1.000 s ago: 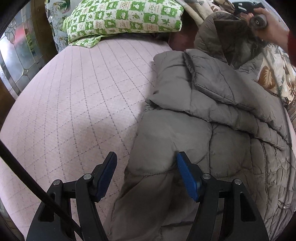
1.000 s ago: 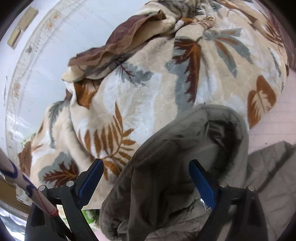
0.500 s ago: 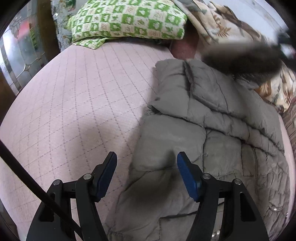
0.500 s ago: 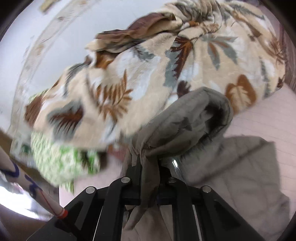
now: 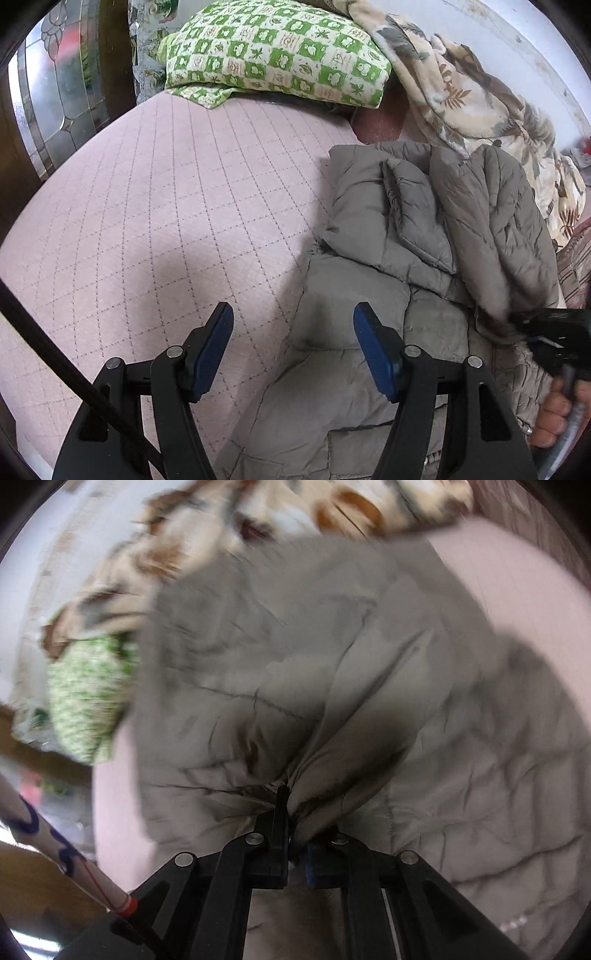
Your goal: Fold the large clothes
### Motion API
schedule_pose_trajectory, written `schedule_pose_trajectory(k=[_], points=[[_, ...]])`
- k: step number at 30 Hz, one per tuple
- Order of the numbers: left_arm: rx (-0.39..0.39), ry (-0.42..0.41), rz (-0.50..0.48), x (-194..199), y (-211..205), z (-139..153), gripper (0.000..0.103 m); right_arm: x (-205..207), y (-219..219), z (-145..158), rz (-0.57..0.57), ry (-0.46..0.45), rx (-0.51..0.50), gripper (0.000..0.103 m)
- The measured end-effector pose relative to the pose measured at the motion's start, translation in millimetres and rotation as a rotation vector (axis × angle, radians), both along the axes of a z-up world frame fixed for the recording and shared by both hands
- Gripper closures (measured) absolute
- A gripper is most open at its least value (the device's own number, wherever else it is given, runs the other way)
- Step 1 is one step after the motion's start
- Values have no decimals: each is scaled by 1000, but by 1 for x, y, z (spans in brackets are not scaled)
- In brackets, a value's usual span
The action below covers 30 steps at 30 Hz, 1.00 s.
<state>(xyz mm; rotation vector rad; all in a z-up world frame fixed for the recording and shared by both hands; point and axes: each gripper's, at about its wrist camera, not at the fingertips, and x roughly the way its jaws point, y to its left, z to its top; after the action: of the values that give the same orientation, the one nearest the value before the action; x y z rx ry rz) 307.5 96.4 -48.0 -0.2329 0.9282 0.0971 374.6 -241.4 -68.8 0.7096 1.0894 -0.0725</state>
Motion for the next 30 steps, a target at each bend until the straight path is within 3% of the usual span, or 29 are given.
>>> schedule_pose_trajectory(k=[3,7,9,10,11,12,17,20,23,25,30], points=[[20,-6,12,1,-1,3,36,10,0,-32,-37,45,9,97],[30,-2,11,0,0,4,36,12,4,-32,-7,34,-54,92],[12,-7,12,-3,4,6,36,5,3,-19,15,22,-94,73],[8,-10,16,-4,6,7,36,-2,2,-9,23,12,-128,56],[5,-14,20,-5,8,9,36,-10,1,0,28,-7,-151,47],[-1,-17,28,-6,11,11,36,-22,-1,12,36,-34,-173,45],[-17,-24,48,-9,19,14,36,-58,-9,59,64,-111,-208,45],[-15,-18,55,-8,20,12,36,-50,-3,99,63,-209,-306,45],[-15,-11,57,-5,20,11,36,-16,19,123,69,-270,-393,45],[-9,-6,57,-4,20,10,36,27,37,130,70,-279,-431,46],[-12,10,49,2,21,7,36,128,71,108,69,-239,-510,55]])
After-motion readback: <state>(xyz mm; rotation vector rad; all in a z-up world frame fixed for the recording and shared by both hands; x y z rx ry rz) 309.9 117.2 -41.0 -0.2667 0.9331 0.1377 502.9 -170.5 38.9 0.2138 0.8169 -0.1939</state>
